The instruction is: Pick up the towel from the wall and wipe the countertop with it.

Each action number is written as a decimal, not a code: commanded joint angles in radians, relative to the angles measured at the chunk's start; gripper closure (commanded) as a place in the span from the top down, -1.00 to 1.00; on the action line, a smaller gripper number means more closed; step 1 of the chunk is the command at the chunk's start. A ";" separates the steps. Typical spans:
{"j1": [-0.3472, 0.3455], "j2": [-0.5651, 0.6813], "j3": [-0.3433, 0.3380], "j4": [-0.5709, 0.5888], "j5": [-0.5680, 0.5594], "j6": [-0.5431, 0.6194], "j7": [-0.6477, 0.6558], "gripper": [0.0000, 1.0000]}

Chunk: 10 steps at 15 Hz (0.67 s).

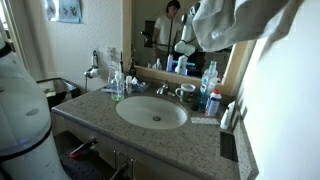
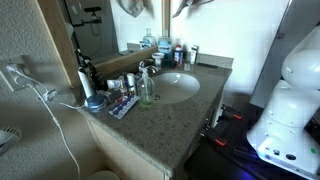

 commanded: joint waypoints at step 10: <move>-0.044 -0.040 0.071 -0.055 0.511 -0.223 -0.559 -0.86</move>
